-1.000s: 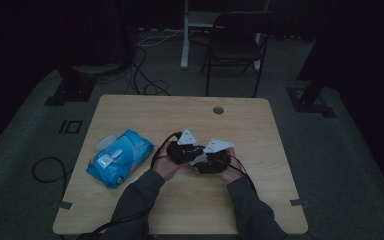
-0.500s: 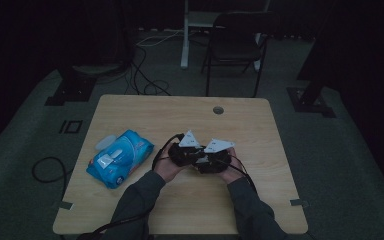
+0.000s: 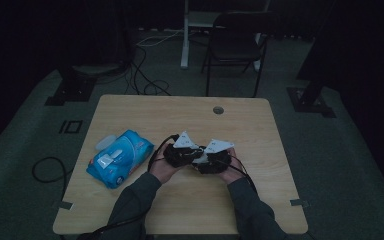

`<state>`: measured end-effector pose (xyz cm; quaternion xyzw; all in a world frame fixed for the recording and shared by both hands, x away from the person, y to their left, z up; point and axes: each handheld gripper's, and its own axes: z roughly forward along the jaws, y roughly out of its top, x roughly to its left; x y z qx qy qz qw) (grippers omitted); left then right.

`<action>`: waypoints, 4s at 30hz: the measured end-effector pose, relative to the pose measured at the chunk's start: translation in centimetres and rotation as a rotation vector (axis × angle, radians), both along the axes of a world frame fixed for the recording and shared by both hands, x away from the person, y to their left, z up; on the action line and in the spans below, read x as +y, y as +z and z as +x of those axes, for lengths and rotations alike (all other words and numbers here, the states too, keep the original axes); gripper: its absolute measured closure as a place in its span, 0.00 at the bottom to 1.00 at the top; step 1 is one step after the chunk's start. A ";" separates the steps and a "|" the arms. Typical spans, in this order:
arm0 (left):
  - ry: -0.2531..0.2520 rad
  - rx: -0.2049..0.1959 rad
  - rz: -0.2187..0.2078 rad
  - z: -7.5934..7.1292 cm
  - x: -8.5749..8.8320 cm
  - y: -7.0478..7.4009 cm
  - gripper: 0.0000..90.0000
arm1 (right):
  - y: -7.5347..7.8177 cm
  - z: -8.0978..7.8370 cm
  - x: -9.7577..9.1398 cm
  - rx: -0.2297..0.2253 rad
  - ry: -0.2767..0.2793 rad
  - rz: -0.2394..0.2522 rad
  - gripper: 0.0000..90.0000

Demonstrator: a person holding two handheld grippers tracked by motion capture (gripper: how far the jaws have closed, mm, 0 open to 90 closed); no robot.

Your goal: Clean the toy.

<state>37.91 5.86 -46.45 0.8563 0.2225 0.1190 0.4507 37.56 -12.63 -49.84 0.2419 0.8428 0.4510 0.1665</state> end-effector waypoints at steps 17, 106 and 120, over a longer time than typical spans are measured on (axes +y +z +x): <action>0.076 -0.006 -0.021 0.2 2.3 0.2 0.94 | 0.2 0.0 -0.4 -0.010 0.004 0.002 0.38; 0.126 0.036 0.010 1.9 1.9 -1.8 0.94 | 0.7 -0.6 -0.8 -0.032 0.000 0.040 0.38; 0.122 0.071 0.036 2.0 2.0 -3.3 0.94 | 0.9 -0.4 -1.2 -0.034 -0.018 0.047 0.38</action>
